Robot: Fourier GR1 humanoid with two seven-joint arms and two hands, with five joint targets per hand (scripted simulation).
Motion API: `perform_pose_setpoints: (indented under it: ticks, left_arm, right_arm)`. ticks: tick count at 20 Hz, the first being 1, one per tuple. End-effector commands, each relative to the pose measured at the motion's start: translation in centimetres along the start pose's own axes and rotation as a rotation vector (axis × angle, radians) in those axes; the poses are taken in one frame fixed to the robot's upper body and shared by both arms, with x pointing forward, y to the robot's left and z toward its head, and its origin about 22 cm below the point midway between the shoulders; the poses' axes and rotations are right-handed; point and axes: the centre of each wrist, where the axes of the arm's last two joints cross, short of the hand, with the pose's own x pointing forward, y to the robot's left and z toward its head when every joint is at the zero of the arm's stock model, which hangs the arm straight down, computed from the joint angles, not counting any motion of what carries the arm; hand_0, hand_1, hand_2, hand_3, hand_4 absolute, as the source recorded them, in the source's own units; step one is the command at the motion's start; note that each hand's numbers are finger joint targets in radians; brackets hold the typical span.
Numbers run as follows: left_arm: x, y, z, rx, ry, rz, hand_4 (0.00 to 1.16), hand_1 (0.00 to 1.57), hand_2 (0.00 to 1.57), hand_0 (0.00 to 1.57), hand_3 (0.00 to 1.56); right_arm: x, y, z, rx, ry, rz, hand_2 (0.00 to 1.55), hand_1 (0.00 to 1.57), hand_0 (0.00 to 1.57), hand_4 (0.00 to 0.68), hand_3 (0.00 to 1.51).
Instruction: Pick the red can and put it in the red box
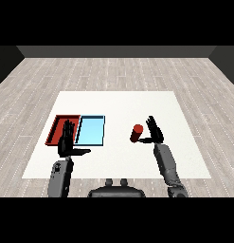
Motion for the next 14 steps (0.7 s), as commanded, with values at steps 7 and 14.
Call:
perform_pose_setpoints:
  ticks: [7,14]
  left_arm:
    - [-0.4,0.3,-0.9,-0.013,-0.012,-0.015,0.00,0.00,0.00,0.00,0.00]
    - [0.1,0.8,0.1,0.010,0.001,-0.008,0.00,0.00,0.00,0.00,0.00]
  right_arm:
    - [-2.9,2.5,-0.7,0.015,0.048,-0.019,0.00,0.00,0.00,0.000,0.00]
    - [-2.7,2.9,-0.4,0.016,0.062,-0.049,0.00,0.00,0.00,0.000,0.00]
